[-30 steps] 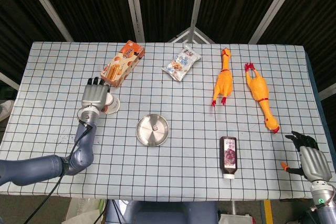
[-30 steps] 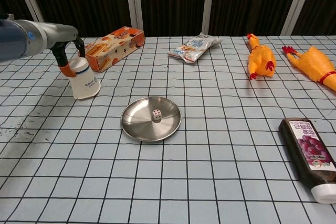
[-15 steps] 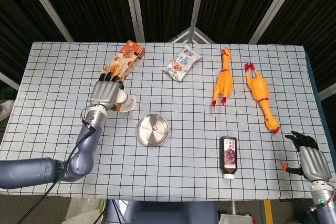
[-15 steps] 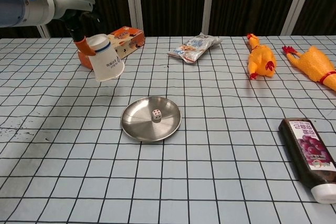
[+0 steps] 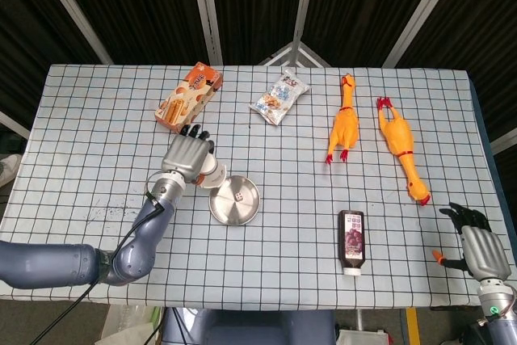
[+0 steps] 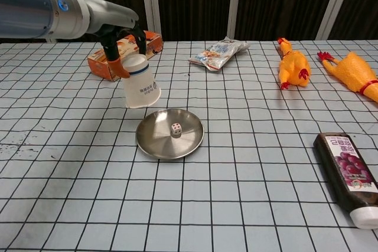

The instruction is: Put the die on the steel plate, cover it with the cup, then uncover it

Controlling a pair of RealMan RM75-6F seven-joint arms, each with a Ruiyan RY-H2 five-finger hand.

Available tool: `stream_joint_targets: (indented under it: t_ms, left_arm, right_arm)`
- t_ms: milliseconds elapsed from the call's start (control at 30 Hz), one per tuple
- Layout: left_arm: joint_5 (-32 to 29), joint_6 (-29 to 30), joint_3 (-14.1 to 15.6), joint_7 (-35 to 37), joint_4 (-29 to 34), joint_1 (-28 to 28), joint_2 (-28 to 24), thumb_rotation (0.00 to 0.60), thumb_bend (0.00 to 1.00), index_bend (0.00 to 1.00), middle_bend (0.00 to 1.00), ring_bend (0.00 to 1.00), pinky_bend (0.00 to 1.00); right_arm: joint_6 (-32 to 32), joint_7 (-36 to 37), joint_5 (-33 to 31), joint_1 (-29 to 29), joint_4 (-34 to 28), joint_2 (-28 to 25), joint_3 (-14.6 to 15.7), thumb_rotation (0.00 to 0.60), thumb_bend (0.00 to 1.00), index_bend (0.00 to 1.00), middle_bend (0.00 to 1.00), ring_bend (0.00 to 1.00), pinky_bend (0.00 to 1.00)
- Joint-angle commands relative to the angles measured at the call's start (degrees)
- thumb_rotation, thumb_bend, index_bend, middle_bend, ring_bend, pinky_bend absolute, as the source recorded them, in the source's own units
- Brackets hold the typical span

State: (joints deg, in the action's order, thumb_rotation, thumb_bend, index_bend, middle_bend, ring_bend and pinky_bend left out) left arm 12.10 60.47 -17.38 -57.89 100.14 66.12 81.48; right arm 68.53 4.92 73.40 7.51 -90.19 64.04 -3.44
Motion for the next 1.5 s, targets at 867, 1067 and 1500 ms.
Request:
stream_joint_targets:
  t_ms: [867, 1067, 1500]
  left_arm:
    - [6.6, -2.6, 4.7, 6.1, -8.1, 1.7, 10.2, 0.6, 0.47, 0.41, 0.14, 0.0, 0.0]
    - [6.6, -4.3, 4.7, 7.9, -8.7, 1.7, 10.6, 0.6, 0.47, 0.41, 0.14, 0.0, 0.0]
    - [11.9, -5.6, 5.2, 12.0, -9.4, 1.3, 12.3, 0.6, 0.47, 0.42, 0.15, 0.0, 0.0]
  right_arm:
    - [-0.3, 0.3, -0.4, 0.1, 0.5, 0.1, -0.2, 0.6, 0.23, 0.21, 0.11, 0.1, 0.0]
    - [-0.6, 0.3, -0.7, 0.2, 0.6, 0.2, -0.3, 0.6, 0.23, 0.21, 0.11, 0.1, 0.0]
    - [-0.5, 0.6, -0.5, 0.2, 0.5, 0.0, -0.2, 0.6, 0.23, 0.21, 0.11, 0.1, 0.0]
